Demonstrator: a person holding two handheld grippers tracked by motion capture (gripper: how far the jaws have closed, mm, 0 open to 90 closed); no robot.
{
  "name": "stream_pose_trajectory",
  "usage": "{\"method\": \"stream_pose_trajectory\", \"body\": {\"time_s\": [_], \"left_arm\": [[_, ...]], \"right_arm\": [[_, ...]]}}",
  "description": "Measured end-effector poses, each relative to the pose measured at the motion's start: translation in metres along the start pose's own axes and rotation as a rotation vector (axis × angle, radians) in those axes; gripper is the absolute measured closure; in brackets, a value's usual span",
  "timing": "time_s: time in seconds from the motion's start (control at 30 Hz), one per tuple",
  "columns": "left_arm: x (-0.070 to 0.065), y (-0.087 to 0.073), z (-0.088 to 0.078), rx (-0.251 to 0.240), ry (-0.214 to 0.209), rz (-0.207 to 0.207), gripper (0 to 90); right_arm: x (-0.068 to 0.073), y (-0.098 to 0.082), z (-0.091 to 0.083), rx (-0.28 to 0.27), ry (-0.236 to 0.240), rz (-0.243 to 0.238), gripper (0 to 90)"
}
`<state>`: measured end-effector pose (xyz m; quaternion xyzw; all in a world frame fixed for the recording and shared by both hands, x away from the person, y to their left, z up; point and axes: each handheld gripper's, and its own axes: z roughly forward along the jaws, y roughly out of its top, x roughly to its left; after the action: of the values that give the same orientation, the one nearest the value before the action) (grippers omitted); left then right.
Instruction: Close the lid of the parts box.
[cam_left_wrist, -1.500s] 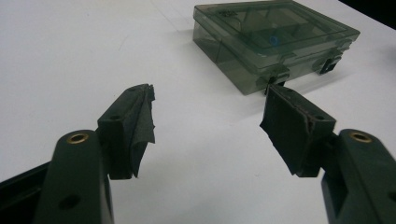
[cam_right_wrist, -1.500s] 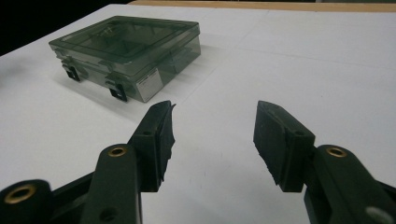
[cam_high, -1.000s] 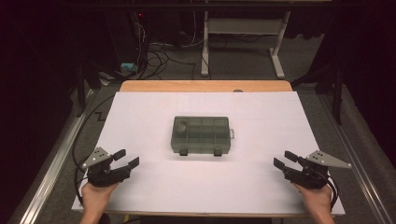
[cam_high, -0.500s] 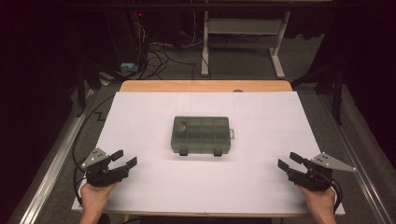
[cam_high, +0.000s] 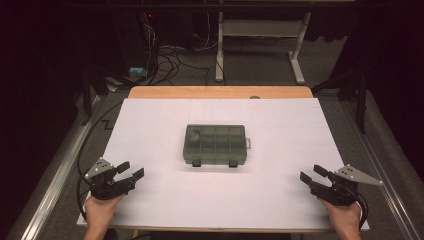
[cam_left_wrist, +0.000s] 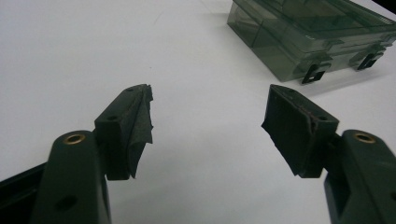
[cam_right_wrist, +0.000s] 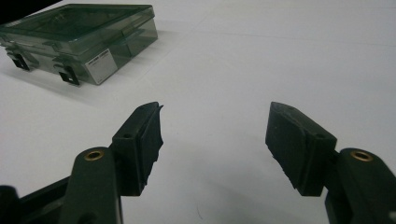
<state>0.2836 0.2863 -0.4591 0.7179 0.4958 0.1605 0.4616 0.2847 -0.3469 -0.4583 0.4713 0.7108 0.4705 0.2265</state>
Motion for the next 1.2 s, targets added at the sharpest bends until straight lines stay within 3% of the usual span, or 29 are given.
{"method": "stream_pose_trajectory", "body": {"time_s": [0.7,1.2], "left_arm": [[0.0023,-0.0065,0.001,0.024,-0.002,-0.029,32.3],[0.0021,-0.0047,0.0009,0.014,-0.007,-0.033,32.5]], "right_arm": [[-0.001,-0.0042,-0.0024,0.01,-0.02,-0.002,32.1],[-0.0006,-0.004,0.0015,0.025,-0.009,-0.007,31.1]]}}
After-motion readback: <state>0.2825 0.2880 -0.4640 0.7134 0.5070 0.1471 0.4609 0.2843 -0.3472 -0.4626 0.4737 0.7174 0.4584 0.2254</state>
